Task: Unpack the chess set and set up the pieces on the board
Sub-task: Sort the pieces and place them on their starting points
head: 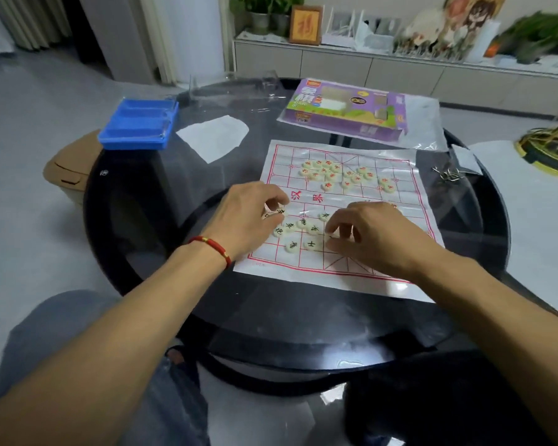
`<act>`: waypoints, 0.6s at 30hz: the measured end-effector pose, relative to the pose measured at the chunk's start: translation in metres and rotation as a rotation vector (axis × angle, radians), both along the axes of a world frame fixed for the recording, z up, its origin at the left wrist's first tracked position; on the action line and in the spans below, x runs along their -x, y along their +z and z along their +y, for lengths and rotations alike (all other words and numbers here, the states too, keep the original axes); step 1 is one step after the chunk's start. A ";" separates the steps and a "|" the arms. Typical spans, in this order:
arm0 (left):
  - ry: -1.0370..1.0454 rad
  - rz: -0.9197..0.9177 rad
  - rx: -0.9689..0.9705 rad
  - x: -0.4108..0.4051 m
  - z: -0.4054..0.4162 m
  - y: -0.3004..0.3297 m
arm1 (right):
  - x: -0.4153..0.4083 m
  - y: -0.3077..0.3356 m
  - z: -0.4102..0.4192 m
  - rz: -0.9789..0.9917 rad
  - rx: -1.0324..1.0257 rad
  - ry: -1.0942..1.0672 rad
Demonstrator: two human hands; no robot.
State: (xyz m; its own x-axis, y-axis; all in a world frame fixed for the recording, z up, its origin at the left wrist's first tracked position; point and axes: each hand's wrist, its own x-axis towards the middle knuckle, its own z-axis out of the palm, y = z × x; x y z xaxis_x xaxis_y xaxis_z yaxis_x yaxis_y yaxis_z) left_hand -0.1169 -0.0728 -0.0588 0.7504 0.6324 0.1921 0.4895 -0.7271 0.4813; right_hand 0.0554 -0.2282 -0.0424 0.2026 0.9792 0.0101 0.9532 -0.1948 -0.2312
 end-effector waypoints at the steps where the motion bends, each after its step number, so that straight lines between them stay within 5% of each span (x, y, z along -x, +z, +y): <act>1: 0.009 0.004 0.008 -0.003 0.000 -0.001 | -0.001 -0.002 0.000 -0.011 -0.004 0.001; 10: 0.038 0.029 0.034 -0.017 0.000 -0.009 | -0.011 0.001 -0.007 0.058 -0.107 0.004; 18: 0.024 0.028 0.088 -0.015 0.003 -0.016 | -0.054 -0.001 -0.018 0.032 -0.104 -0.211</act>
